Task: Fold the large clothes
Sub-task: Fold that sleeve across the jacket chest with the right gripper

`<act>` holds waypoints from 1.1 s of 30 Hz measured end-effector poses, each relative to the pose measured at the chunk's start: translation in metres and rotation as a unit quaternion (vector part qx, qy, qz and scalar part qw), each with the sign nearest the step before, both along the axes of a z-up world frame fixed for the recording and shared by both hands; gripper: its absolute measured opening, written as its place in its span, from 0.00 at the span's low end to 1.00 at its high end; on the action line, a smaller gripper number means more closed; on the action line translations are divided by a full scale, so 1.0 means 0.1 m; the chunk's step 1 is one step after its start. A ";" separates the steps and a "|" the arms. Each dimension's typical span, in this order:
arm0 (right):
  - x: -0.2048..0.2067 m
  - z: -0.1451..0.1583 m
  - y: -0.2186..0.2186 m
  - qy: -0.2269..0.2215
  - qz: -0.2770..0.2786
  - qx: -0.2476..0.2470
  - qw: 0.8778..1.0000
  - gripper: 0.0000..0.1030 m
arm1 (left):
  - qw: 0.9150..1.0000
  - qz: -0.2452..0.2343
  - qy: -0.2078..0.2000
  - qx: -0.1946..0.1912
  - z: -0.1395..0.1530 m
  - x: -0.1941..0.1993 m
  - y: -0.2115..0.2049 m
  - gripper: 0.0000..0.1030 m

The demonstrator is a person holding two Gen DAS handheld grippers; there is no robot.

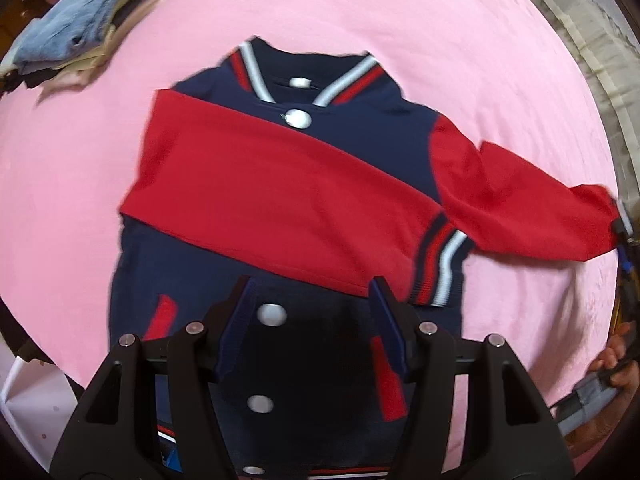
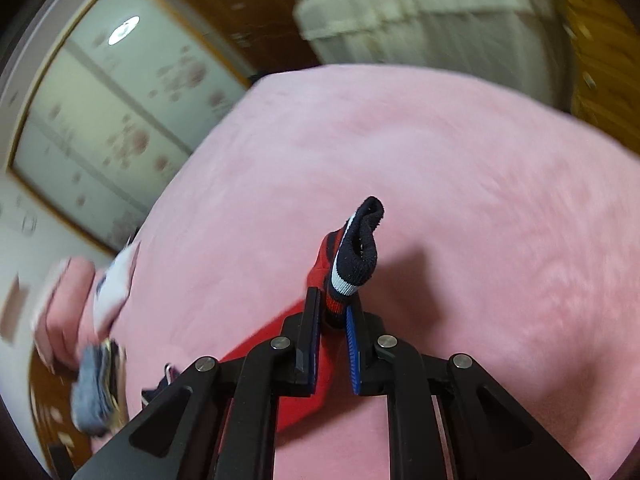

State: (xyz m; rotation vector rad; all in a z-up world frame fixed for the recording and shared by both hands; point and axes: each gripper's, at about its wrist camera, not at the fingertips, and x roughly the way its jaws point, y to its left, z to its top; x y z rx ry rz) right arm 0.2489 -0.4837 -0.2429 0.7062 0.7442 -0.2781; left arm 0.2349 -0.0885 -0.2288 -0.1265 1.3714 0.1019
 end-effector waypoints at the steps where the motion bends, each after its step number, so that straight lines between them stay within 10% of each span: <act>1: 0.05 0.11 0.11 -0.010 0.015 -0.013 1.000 0.11 | 1.000 0.003 -0.004 0.002 0.03 -0.01 0.07 0.54; 14: 0.73 0.99 2.36 -0.096 0.253 -0.103 0.957 0.11 | 0.998 0.037 -0.041 -0.023 0.30 -0.07 1.17 0.54; 28: 0.03 -0.16 4.39 0.039 0.387 -0.126 0.913 0.14 | 0.997 0.005 -0.051 -0.063 0.22 0.00 1.78 0.54; 33: -0.09 -0.48 4.54 0.072 0.421 -0.100 0.899 0.54 | 0.991 0.023 -0.024 -0.127 0.03 0.02 1.91 0.54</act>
